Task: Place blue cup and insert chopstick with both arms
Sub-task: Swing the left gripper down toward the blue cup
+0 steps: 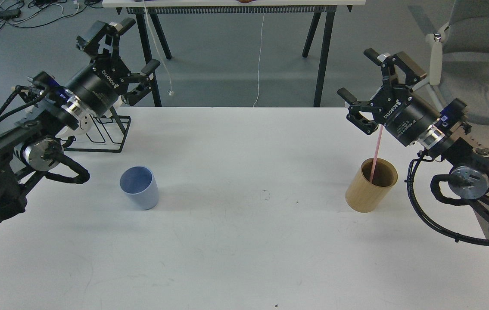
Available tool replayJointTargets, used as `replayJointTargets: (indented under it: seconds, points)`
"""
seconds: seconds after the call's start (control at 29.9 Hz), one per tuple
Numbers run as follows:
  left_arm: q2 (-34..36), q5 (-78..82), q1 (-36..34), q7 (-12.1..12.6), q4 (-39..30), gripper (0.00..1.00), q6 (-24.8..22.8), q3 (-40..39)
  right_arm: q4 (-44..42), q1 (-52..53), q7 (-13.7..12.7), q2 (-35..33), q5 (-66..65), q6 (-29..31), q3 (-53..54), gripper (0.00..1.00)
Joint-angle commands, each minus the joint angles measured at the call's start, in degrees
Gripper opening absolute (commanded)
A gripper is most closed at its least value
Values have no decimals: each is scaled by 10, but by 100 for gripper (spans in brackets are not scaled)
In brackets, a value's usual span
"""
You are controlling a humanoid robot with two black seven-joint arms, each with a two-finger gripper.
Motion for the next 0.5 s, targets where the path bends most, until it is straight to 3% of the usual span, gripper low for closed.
replayJointTargets:
  seconds: [0.0, 0.33, 0.47]
  points:
    - [-1, -24, 16, 0, -7, 100, 0, -11, 0, 0, 0, 1, 0, 0, 0, 97]
    - [2, -19, 16, 0, 7, 100, 0, -48, 0, 1, 0, -8, 0, 0, 2, 97]
    - [29, 42, -6, 0, -21, 100, 0, -50, 2, 2, 0, -9, 0, 0, 2, 97]
